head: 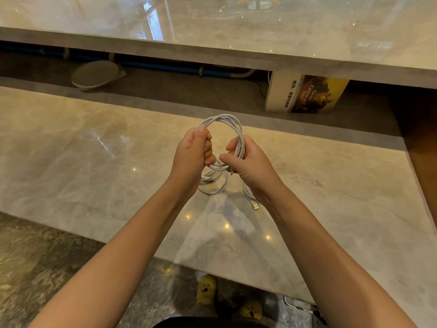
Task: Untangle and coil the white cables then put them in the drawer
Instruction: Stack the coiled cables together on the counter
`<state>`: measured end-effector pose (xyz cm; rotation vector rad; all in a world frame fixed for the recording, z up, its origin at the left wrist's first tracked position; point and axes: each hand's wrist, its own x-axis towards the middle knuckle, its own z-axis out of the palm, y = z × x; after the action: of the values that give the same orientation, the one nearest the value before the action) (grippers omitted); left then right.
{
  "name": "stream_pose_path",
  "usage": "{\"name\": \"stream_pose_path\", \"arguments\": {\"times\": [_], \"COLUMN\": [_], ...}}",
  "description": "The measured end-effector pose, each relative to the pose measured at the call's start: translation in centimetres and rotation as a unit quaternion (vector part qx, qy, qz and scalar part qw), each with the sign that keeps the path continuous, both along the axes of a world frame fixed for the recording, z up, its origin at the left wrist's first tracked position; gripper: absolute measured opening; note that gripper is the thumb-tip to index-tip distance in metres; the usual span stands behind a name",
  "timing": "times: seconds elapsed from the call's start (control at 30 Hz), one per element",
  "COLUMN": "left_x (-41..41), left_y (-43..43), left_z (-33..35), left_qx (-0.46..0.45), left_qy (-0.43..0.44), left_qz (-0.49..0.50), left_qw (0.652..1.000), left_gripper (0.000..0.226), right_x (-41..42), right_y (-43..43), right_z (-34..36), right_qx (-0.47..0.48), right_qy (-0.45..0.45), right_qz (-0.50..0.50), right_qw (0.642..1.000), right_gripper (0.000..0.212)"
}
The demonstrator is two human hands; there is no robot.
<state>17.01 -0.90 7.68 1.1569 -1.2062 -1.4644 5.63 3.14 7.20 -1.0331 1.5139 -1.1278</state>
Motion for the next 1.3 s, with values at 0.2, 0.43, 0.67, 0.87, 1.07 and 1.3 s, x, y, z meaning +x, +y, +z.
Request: {"name": "stream_pose_path", "arguments": {"times": [0.2, 0.43, 0.67, 0.87, 1.07, 1.3], "left_x": [0.2, 1.4, 0.6, 0.1, -0.8, -1.1], "left_y": [0.0, -2.1, -2.2, -1.6, -1.1, -0.8], "left_z": [-0.3, -1.1, -1.0, -1.2, -1.2, -1.3], "left_qx": [-0.031, 0.01, 0.18, 0.173, 0.141, 0.156], "left_qy": [-0.028, -0.02, 0.302, 0.35, 0.306, 0.274], "left_qz": [0.026, 0.106, 0.011, -0.048, -0.098, -0.111], "left_qw": [0.999, 0.994, 0.936, 0.919, 0.936, 0.942], "left_gripper": [0.031, 0.03, 0.034, 0.033, 0.033, 0.03], "right_x": [0.0, -0.4, -1.2, -2.7, -2.1, -2.5], "right_y": [0.0, 2.2, 2.5, 1.1, 0.8, 1.1], "right_z": [-0.3, -0.3, -1.1, 0.0, -0.9, -1.3], "right_qx": [-0.005, -0.021, 0.007, 0.128, 0.178, 0.169], "right_qy": [0.133, 0.273, 0.202, -0.177, -0.271, -0.252], "right_qz": [0.016, 0.057, 0.042, 0.107, 0.053, 0.013], "right_qw": [0.991, 0.96, 0.978, 0.97, 0.944, 0.953], "right_gripper": [0.029, 0.031, 0.029, 0.02, 0.003, 0.012]}}
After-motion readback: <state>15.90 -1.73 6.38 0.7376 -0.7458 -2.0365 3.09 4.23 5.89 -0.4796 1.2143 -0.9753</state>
